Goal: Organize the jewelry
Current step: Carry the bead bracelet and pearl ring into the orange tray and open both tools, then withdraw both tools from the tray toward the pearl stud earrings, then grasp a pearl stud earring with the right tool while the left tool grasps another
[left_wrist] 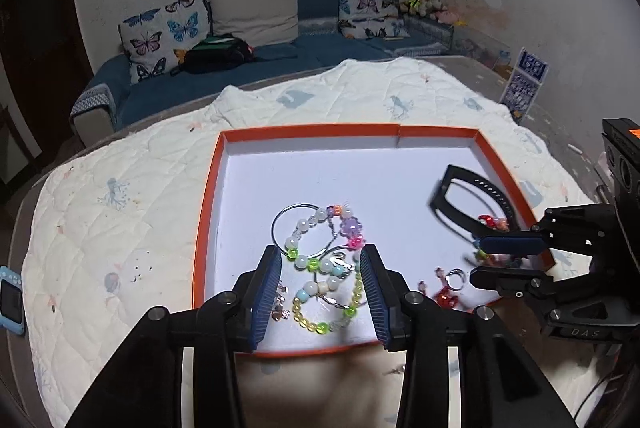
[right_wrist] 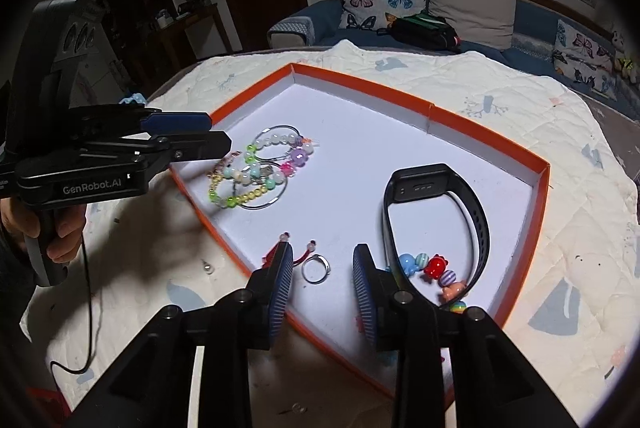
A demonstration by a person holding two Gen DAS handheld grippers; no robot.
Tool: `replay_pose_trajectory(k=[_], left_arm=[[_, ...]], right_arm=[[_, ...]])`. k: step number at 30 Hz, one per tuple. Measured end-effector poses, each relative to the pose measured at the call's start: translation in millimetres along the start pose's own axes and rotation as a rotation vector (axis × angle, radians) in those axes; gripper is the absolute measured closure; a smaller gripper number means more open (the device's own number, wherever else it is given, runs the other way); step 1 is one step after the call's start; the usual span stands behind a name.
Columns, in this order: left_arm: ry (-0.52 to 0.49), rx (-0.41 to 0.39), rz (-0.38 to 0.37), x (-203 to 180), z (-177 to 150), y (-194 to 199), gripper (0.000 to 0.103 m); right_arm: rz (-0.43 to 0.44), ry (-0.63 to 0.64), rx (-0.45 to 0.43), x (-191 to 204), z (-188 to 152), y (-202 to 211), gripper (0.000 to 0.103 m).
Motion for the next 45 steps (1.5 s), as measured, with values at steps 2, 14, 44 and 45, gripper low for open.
replay_pose_trajectory(k=[2,14,44,45], left_arm=[[-0.005,-0.012,0.001,-4.3,-1.2,10.7,0.059],[-0.039,-0.047,0.013,-41.7,-36.3,60.9,0.059],[-0.037,0.051,-0.059,-63.8,-88.5,21.1,0.059],[-0.039,0.052,-0.058,-63.7,-88.1,18.7,0.059]], right_arm=[[-0.005,0.011,-0.007,2.7,-2.0,6.7,0.068],[-0.017,0.044,-0.015,11.4,-34.0,38.7,0.068],[0.005,0.149,0.101,6.3,-70.5,15.2,0.079],[0.004,0.153,0.101,6.7,-70.6,15.3,0.082]])
Point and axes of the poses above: each gripper's, at about its wrist camera, not at the fingertips, and y roughly against the way its jaws point, x to its left, z to its top, the point moved 1 cm from there along -y, roughly the way its jaws point, and after that the axes turned 10 degrees about -y, right-handed, at the moved point
